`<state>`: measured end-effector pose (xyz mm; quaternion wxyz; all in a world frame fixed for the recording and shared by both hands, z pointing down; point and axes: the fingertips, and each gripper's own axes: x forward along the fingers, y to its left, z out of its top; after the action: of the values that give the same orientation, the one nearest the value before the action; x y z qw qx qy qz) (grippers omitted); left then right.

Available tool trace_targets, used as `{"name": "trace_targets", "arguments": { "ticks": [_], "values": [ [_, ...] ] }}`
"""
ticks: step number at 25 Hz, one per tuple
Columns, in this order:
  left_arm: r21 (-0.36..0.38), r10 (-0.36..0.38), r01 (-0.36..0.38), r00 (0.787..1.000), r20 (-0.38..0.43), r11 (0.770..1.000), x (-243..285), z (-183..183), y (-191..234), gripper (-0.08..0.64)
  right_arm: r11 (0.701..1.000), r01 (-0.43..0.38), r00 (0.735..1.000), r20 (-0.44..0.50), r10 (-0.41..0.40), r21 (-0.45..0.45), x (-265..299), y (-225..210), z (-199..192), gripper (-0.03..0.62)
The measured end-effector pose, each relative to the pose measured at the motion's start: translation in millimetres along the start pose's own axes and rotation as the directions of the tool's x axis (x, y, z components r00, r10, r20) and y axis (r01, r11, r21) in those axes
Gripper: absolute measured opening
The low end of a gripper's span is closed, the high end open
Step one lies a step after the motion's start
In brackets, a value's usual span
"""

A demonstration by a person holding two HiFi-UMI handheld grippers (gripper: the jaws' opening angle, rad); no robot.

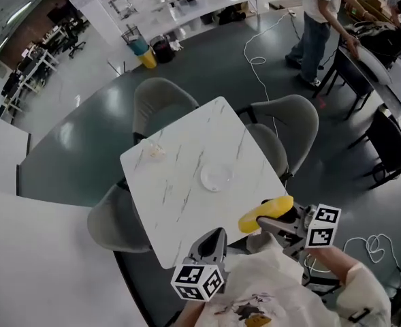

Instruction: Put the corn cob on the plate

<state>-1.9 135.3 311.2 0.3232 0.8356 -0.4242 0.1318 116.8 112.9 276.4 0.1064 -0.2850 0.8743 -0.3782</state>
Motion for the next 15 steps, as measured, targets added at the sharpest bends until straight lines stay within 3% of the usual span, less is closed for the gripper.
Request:
{"name": "trace_targets", "arguments": {
  "ticks": [7,15],
  "values": [
    [-0.028,0.139,-0.14,0.989,-0.043,0.99,8.5,-10.6,45.5,0.009,0.997,0.079,0.99,-0.118,-0.078,0.008,40.4,-47.3,-9.7,0.247],
    [-0.031,0.174,-0.178,0.98,-0.094,0.984,49.9,-13.9,100.4,0.009,0.983,0.162,0.952,-0.249,-0.178,-0.086,94.7,-105.4,-25.4,0.247]
  ]
}}
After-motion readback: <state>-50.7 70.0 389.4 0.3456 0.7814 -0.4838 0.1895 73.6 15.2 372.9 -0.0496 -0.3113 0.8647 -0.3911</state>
